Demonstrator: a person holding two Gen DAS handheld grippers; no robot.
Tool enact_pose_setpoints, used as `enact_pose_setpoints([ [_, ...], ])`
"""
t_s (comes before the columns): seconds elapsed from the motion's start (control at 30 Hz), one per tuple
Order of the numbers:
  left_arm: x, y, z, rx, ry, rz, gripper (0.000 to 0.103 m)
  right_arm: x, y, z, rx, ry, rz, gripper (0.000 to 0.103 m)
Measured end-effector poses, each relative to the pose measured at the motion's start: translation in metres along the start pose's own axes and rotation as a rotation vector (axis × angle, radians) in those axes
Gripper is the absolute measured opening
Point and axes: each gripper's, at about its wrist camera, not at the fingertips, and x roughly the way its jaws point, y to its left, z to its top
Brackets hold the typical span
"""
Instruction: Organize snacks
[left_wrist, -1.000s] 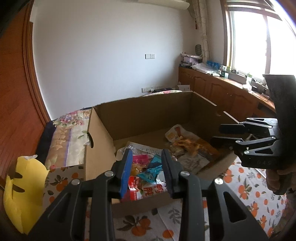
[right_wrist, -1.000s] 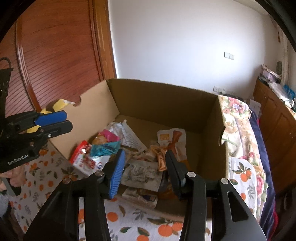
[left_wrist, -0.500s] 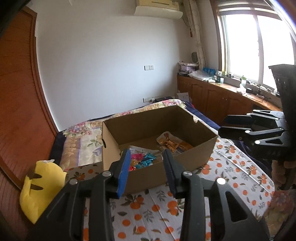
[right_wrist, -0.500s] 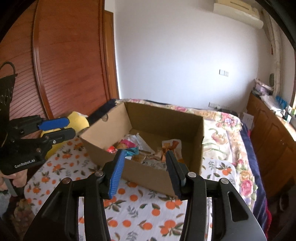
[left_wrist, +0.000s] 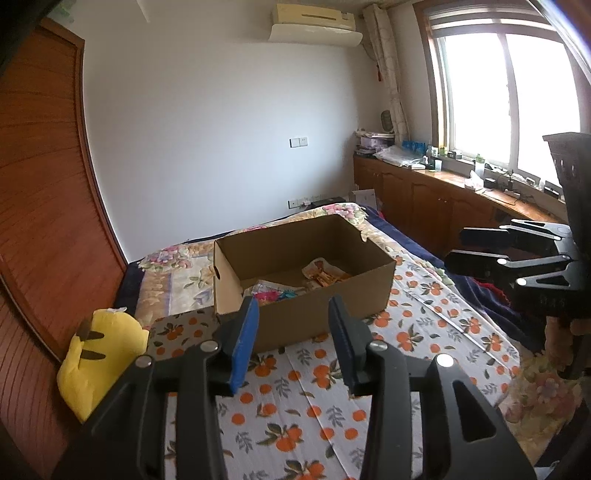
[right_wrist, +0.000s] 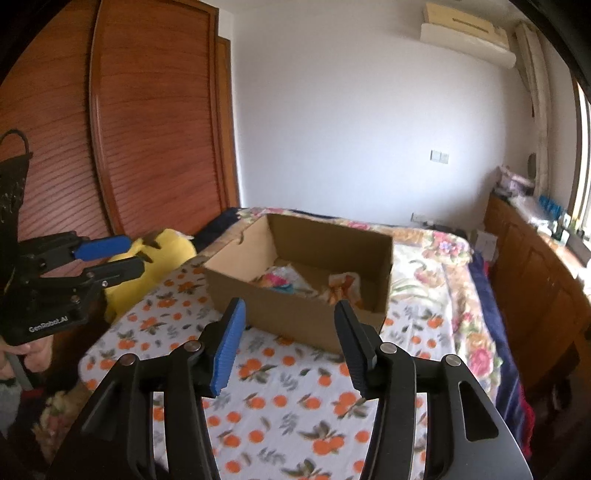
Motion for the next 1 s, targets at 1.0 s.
enact_pose_setpoints([
  [1.0, -0.073, -0.045, -0.056, -0.006, -0.048, 0.046, 0.068, -0.084, 0.014, -0.071, 0.078, -0.055, -0.077, 0.071],
])
